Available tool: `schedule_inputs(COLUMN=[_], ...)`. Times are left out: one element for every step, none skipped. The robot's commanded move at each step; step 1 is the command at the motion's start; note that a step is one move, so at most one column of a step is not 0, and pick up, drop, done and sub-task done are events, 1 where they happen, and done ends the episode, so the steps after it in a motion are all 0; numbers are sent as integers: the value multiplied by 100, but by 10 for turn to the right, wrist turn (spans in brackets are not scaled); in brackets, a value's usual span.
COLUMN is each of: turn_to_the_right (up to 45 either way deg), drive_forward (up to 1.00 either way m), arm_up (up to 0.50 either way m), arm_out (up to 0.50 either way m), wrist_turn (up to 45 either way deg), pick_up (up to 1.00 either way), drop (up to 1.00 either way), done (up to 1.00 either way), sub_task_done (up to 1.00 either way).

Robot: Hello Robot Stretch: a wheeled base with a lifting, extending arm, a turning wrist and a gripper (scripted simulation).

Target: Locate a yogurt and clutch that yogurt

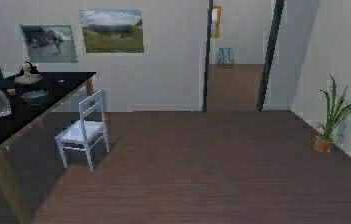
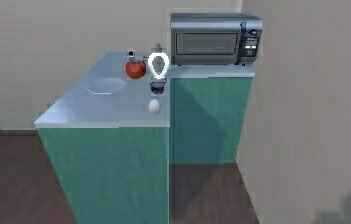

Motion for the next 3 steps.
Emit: schedule_inputs(turn_to_the_right=[450, 300, 0], drive_forward=[0, 0, 5], arm_up=[0, 0, 0], arm_out=[0, 0, 0], wrist_turn=[0, 0, 0], pick_up=[0, 0, 0], drop=[0, 0, 0], done=[0, 0, 0], sub_task_done=[0, 0, 0])
